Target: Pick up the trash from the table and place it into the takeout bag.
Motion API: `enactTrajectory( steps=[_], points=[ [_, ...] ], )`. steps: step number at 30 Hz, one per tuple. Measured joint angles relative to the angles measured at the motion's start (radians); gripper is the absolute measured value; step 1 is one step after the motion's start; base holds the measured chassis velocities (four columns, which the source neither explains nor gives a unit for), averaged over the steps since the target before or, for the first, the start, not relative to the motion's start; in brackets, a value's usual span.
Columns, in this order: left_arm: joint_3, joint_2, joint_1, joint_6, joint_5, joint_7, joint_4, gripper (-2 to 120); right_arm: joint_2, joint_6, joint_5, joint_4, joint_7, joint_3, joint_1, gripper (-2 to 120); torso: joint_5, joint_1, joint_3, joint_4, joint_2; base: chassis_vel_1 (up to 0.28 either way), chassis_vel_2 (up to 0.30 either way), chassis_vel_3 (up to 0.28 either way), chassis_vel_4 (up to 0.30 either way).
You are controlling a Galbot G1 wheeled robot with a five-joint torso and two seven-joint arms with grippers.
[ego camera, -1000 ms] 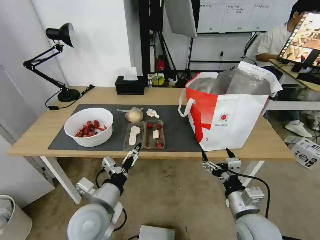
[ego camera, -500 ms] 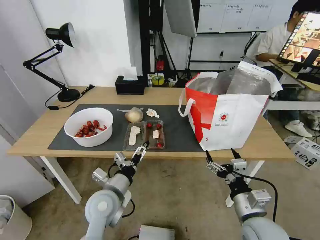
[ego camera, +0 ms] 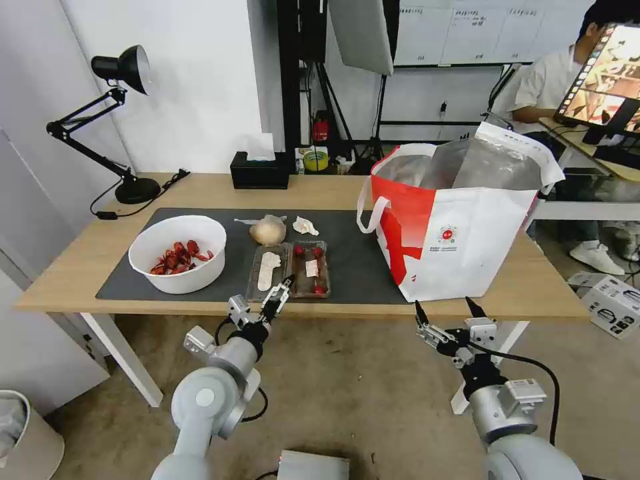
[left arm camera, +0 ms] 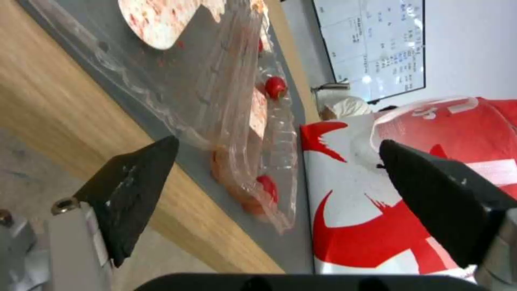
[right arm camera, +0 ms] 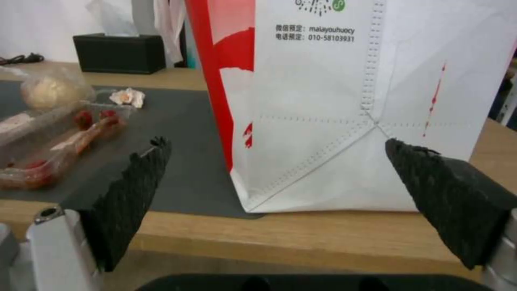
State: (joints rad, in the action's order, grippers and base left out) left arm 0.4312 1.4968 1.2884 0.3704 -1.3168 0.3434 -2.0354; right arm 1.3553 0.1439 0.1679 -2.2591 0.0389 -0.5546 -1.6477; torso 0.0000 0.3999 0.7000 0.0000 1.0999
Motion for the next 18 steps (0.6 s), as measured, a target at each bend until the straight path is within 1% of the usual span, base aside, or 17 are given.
enactTrajectory(
  steps=[9, 18],
  points=[
    [0.019, -0.019, -0.025, -0.003, -0.001, -0.001, 0.013, 100, 0.000, -0.001, 0.000, 0.003, 0.000, 0.000, -0.002, 100, 0.0000, 0.000, 0.000, 0.0000, 0.000, 0.000, 0.000, 0.000, 0.000],
    [0.029, -0.027, -0.029, -0.003, -0.003, -0.003, -0.008, 100, 0.004, -0.003, -0.001, 0.008, 0.000, 0.004, -0.003, 100, 0.0000, 0.000, 0.000, 0.0000, 0.000, 0.000, 0.000, 0.000, 0.000]
  ],
)
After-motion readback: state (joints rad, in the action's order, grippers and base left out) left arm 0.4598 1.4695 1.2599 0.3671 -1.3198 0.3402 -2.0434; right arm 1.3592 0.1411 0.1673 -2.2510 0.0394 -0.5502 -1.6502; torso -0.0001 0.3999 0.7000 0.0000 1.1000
